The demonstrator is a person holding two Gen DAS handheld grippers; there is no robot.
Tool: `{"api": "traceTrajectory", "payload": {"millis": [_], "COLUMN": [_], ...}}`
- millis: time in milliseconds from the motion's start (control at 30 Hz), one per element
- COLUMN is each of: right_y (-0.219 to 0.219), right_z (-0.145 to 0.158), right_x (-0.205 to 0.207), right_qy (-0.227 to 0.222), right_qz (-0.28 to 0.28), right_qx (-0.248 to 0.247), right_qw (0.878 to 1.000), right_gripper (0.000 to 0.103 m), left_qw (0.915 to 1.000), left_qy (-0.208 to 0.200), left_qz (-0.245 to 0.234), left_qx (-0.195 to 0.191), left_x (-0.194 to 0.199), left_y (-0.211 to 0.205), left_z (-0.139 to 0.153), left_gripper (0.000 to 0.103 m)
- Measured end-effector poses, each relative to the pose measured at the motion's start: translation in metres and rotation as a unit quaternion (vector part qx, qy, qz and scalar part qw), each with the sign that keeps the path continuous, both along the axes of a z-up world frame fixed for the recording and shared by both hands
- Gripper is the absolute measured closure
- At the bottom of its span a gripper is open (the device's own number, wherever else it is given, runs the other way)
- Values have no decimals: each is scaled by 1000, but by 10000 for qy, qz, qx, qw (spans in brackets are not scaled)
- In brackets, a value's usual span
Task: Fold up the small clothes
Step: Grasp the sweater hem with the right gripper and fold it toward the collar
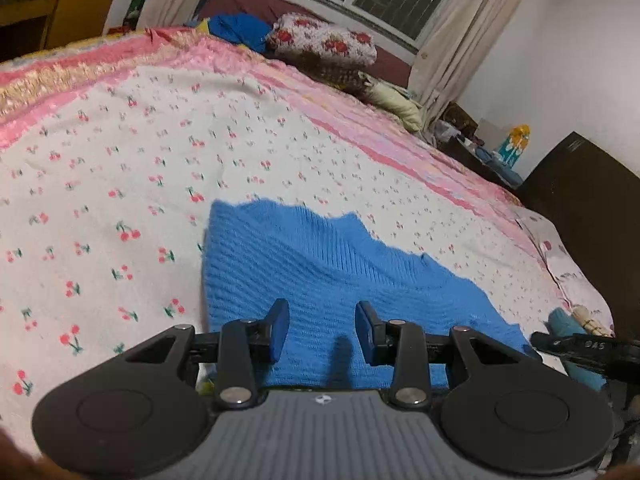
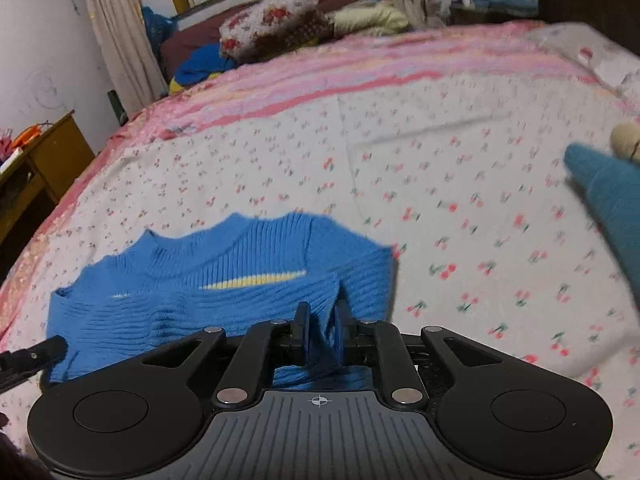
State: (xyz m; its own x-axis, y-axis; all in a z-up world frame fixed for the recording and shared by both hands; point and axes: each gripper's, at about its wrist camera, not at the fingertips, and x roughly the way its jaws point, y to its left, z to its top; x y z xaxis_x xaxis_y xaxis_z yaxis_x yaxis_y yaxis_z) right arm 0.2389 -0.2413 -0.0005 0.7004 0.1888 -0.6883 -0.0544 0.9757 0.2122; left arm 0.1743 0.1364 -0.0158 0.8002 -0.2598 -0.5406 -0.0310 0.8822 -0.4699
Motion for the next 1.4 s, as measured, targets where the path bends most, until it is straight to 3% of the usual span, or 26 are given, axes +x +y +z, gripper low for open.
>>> {"api": "traceTrajectory", "payload": {"millis": [133, 300, 367, 500, 667, 867, 1033, 1400], "right_y": [4, 28, 31, 23, 23, 23, 18, -9], "right_z": [9, -9, -20, -21, -14, -23, -12, -29], "right_x": [1, 10, 19, 22, 5, 1, -14, -59], "right_qy": [-321, -159, -1, 11, -207, -68, -178, -127], "right_qz": [13, 510, 373, 232, 346, 516, 513, 330], "right_qx": [-88, -296, -533, -372, -383, -649, -397, 7], "right_qw": [9994, 9981, 9979, 9990, 9985, 9965, 9977, 9994], "right_gripper": [87, 88, 90, 90, 88, 86, 86, 83], "left_qw": [9999, 9995, 9995, 9995, 9986, 9968, 9956, 9918], "left_qy": [-151, 126, 186, 186, 189, 356, 410, 609], "left_qz": [21, -7, -15, -1, -23, -78, -101, -198], "left_qx": [73, 301, 255, 263, 500, 715, 843, 1106], "left_x": [1, 10, 12, 11, 8, 6, -5, -33], "left_y": [-1, -5, -3, -3, -11, -16, -19, -29], "left_z": [6, -5, -10, -8, -6, -3, -1, -2], "left_gripper": [62, 62, 62, 62, 62, 62, 62, 62]}}
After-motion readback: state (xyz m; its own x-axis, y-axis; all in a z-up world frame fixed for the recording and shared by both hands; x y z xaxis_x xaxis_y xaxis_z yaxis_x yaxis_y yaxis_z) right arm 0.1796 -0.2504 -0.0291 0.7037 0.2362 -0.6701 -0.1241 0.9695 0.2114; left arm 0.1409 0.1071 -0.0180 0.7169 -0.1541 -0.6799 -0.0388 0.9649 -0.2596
